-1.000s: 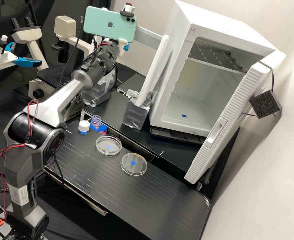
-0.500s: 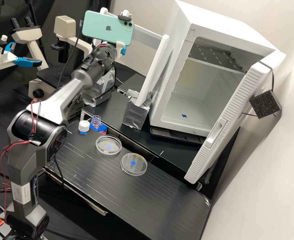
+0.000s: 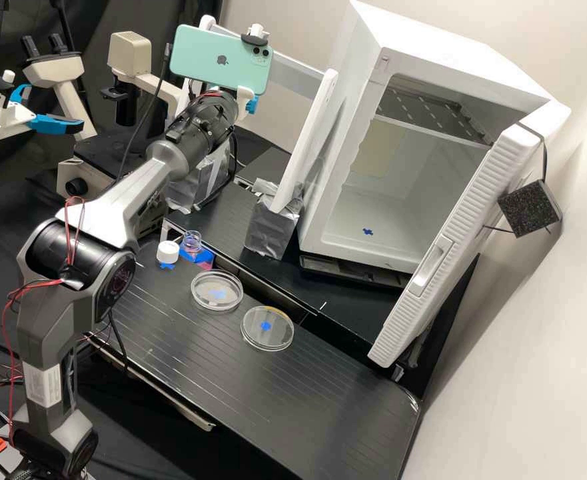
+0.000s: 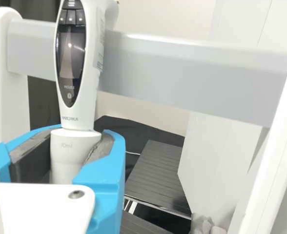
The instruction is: Use the pipette
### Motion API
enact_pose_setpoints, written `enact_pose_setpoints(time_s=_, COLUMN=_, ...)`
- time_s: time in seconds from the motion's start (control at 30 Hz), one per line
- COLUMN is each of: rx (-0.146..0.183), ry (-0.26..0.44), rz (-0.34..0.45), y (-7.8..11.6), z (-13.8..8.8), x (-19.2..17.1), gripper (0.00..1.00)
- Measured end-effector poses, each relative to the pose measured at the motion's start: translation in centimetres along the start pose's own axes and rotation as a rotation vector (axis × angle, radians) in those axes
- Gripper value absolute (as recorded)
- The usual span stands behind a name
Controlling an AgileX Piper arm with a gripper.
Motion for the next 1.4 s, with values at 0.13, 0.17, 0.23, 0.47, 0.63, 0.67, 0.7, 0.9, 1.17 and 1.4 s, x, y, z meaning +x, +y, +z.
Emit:
enact_pose_setpoints(time_s=0.13, rx=0.001, ry=-0.004, rz=-0.005, y=-0.1, z=0.2, x=0.2, gripper=0.0)
enact_pose_setpoints(time_s=0.17, rx=0.001, ry=-0.004, rz=-0.005, y=-0.1, z=0.2, x=0.2, gripper=0.0)
enact_pose_setpoints(time_s=0.23, rx=0.002, ry=-0.004, rz=-0.005, y=-0.1, z=0.2, x=0.3, gripper=0.0)
enact_pose_setpoints(time_s=0.47, rx=0.005, ry=-0.01, rz=-0.013, y=-0.3, z=0.5, x=0.5, gripper=1.0)
enact_pose_setpoints(time_s=0.63, rx=-0.001, ry=-0.023, rz=-0.014, y=-0.4, z=0.6, x=0.6, gripper=1.0)
enact_pose_setpoints(time_s=0.67, rx=-0.002, ry=-0.026, rz=-0.013, y=-0.4, z=0.7, x=0.6, gripper=1.0)
enact_pose_setpoints(time_s=0.7, rx=-0.004, ry=-0.031, rz=-0.012, y=-0.4, z=0.7, x=0.6, gripper=1.0)
enact_pose_setpoints(time_s=0.9, rx=0.004, ry=-0.029, rz=0.037, y=-0.5, z=0.9, x=0.9, gripper=1.0)
enact_pose_setpoints(time_s=1.17, rx=0.014, ry=-0.042, rz=0.077, y=-1.0, z=1.8, x=1.2, gripper=1.0)
enact_pose_setpoints(time_s=1.4, rx=0.045, ry=0.019, rz=0.149, y=-2.4, z=2.4, x=-1.5, gripper=1.0)
